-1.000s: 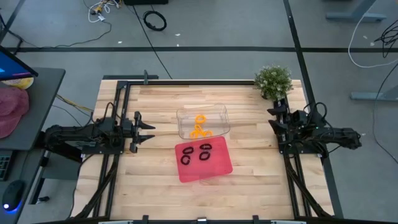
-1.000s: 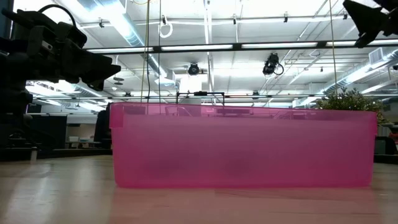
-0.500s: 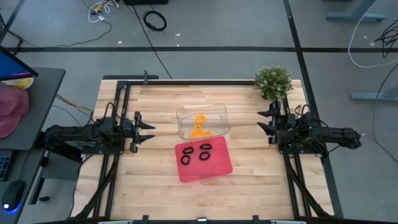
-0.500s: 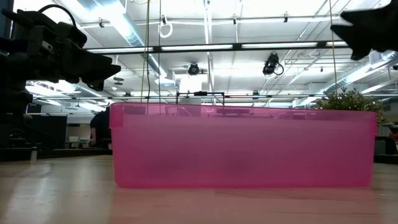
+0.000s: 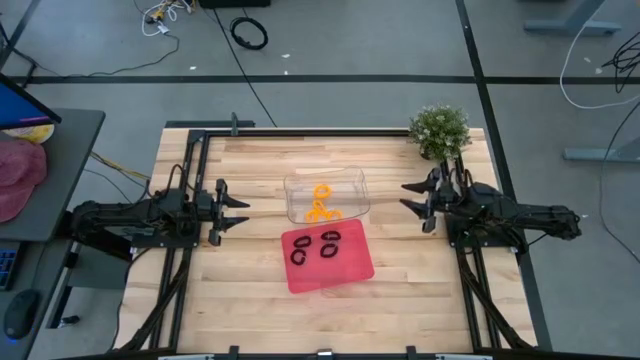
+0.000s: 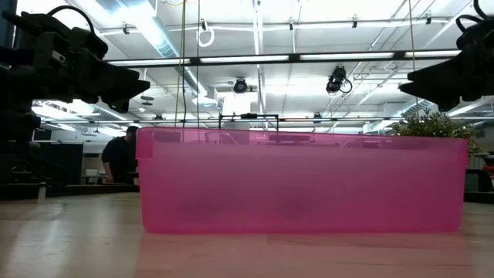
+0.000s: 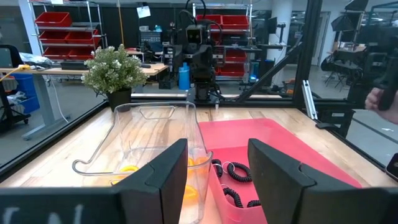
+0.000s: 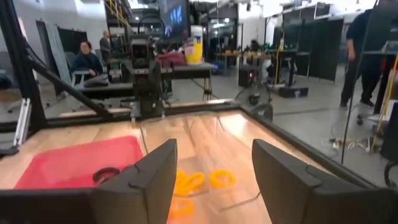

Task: Sort spring keychains
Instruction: Return to Home Position

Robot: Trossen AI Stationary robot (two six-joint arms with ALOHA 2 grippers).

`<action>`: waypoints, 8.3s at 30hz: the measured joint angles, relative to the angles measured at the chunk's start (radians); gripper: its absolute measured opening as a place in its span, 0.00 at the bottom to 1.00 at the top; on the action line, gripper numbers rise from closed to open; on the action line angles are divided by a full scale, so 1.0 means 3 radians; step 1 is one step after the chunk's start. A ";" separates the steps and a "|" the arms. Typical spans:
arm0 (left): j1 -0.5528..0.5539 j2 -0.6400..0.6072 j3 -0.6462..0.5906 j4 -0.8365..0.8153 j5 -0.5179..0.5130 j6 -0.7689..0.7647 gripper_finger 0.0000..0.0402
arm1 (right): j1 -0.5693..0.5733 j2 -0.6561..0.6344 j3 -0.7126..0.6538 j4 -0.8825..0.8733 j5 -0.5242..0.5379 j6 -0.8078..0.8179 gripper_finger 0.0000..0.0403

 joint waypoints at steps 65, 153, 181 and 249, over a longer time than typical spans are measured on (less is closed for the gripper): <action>-0.0001 0.0000 0.0000 0.0000 0.0000 0.0000 0.43 | 0.0000 0.0024 0.0000 -0.0021 -0.0024 -0.0331 0.52; -0.0001 0.0000 0.0000 0.0000 0.0000 0.0000 0.43 | 0.0000 0.0024 0.0000 -0.0021 -0.0023 -0.0332 0.52; 0.0000 0.0000 0.0000 0.0000 0.0000 0.0000 0.43 | 0.0000 0.0024 0.0000 -0.0022 -0.0023 -0.0332 0.52; 0.0000 -0.0001 0.0000 0.0000 0.0000 0.0000 0.43 | 0.0000 0.0024 0.0001 -0.0021 -0.0023 -0.0332 0.52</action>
